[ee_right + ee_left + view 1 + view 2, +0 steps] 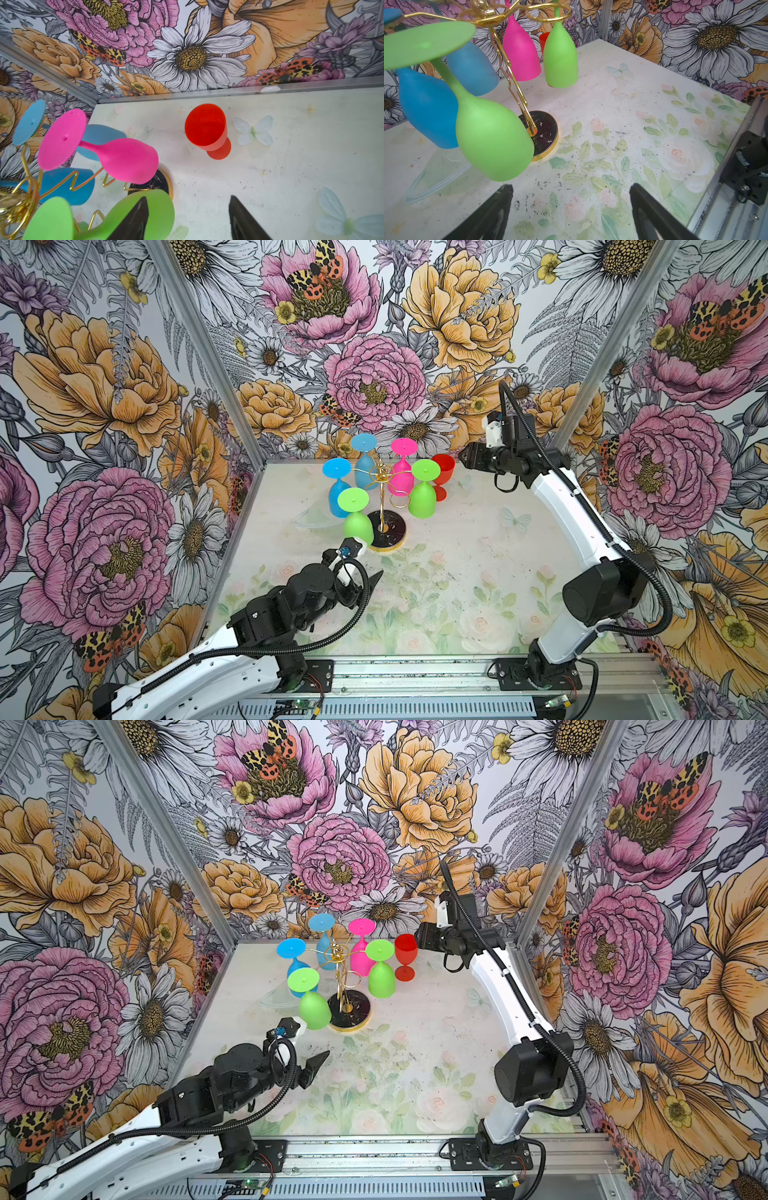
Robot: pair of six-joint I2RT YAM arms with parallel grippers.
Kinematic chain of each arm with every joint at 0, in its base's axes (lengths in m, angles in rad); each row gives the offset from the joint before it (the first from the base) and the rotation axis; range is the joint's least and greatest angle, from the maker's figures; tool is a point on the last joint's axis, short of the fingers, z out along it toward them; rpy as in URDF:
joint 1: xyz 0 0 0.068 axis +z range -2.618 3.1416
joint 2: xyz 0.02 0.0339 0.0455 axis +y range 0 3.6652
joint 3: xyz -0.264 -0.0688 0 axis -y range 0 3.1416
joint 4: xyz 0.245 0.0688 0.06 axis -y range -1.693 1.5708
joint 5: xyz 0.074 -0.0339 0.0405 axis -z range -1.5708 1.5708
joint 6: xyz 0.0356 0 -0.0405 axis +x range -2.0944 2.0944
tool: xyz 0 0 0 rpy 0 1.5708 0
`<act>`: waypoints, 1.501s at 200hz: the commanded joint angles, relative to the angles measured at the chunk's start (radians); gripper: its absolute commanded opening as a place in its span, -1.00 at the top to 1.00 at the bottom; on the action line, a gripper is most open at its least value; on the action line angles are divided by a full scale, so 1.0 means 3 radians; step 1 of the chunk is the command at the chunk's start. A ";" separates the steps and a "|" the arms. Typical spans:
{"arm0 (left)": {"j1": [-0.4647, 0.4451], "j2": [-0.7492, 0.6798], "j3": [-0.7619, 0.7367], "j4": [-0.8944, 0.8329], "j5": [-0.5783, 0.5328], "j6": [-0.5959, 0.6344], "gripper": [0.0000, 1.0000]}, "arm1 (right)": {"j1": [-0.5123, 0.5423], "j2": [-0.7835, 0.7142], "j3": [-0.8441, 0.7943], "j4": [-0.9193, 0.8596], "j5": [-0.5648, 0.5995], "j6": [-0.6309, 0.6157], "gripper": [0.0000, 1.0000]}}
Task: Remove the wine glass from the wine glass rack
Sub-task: 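Move the right gripper to the green glass foot on the rack, then close the right gripper on the green glass foot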
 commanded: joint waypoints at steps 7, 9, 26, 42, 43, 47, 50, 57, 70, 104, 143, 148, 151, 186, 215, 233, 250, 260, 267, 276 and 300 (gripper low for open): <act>0.0119 -0.0008 -0.0032 0.0055 0.0042 -0.0054 -0.81 | 0.0017 -0.0300 -0.0208 0.0156 -0.0607 0.0271 -0.22; 0.0132 -0.0009 -0.0032 0.0054 0.0044 -0.0058 -0.81 | 0.0019 -0.0314 -0.0231 0.0183 -0.0636 0.0292 -0.22; 0.0230 -0.0006 -0.0031 0.0062 0.0060 -0.0089 -0.81 | 0.0032 -0.0433 -0.0428 0.0385 -0.0877 0.0421 -0.20; 0.0337 -0.0002 -0.0029 0.0062 0.0107 -0.0106 -0.81 | 0.0047 -0.0490 -0.0553 0.0487 -0.1015 0.0470 -0.19; 0.0343 -0.0002 -0.0030 0.0062 0.0111 -0.0106 -0.81 | 0.0048 -0.0493 -0.0560 0.0489 -0.1025 0.0471 -0.18; 0.0371 -0.0005 -0.0026 0.0062 0.0132 -0.0110 -0.81 | 0.0048 -0.0503 -0.0584 0.0517 -0.1047 0.0484 -0.18; 0.0391 -0.0010 -0.0026 0.0061 0.0152 -0.0111 -0.81 | 0.0050 -0.0510 -0.0604 0.0535 -0.1065 0.0492 -0.18; 0.0438 -0.0016 -0.0025 0.0062 0.0197 -0.0121 -0.81 | 0.0053 -0.0529 -0.0652 0.0583 -0.1110 0.0511 -0.18; 0.0521 -0.0033 -0.0029 0.0066 0.0273 -0.0137 -0.81 | 0.0058 -0.0555 -0.0728 0.0690 -0.1193 0.0582 -0.18; 0.0654 -0.0084 -0.0035 0.0067 0.0345 -0.0160 -0.81 | 0.0099 -0.0543 -0.0883 0.1019 -0.1388 0.0803 -0.16; 0.0709 -0.0120 -0.0041 0.0068 0.0357 -0.0173 -0.81 | 0.0150 -0.0468 -0.0884 0.1133 -0.1420 0.0897 -0.10; 0.0712 -0.0119 -0.0041 0.0072 0.0357 -0.0173 -0.81 | 0.0154 -0.0462 -0.0884 0.1146 -0.1424 0.0910 -0.09; 0.0713 -0.0119 -0.0043 0.0078 0.0357 -0.0168 -0.81 | 0.0156 -0.0456 -0.0888 0.1158 -0.1433 0.0919 -0.08; 0.0738 -0.0114 -0.0044 0.0087 0.0357 -0.0164 -0.81 | 0.0193 -0.0394 -0.0890 0.1228 -0.1444 0.0989 -0.02; 0.0743 -0.0119 -0.0044 0.0083 0.0452 -0.0147 -0.81 | 0.0201 -0.0337 -0.0884 0.1248 -0.1443 0.1033 0.02; 0.0748 -0.0114 -0.0036 0.0087 0.0472 -0.0119 -0.81 | 0.0209 -0.0310 -0.0889 0.1271 -0.1441 0.1065 0.07; 0.0748 -0.0114 -0.0040 0.0090 0.0484 -0.0124 -0.81 | 0.0215 -0.0293 -0.0899 0.1278 -0.1450 0.1091 0.11; 0.0750 -0.0122 -0.0037 0.0084 0.0490 -0.0123 -0.81 | 0.0221 -0.0293 -0.0915 0.1291 -0.1452 0.1103 0.14; 0.0748 -0.0124 -0.0036 0.0086 0.0485 -0.0122 -0.81 | 0.0222 -0.0294 -0.0927 0.1303 -0.1455 0.1119 0.16; 0.0748 -0.0133 -0.0037 0.0087 0.0485 -0.0122 -0.81 | 0.0220 -0.0292 -0.0938 0.1325 -0.1470 0.1140 0.20; 0.0748 -0.0145 -0.0036 0.0087 0.0485 -0.0127 -0.81 | 0.0217 -0.0281 -0.0975 0.1400 -0.1524 0.1208 0.34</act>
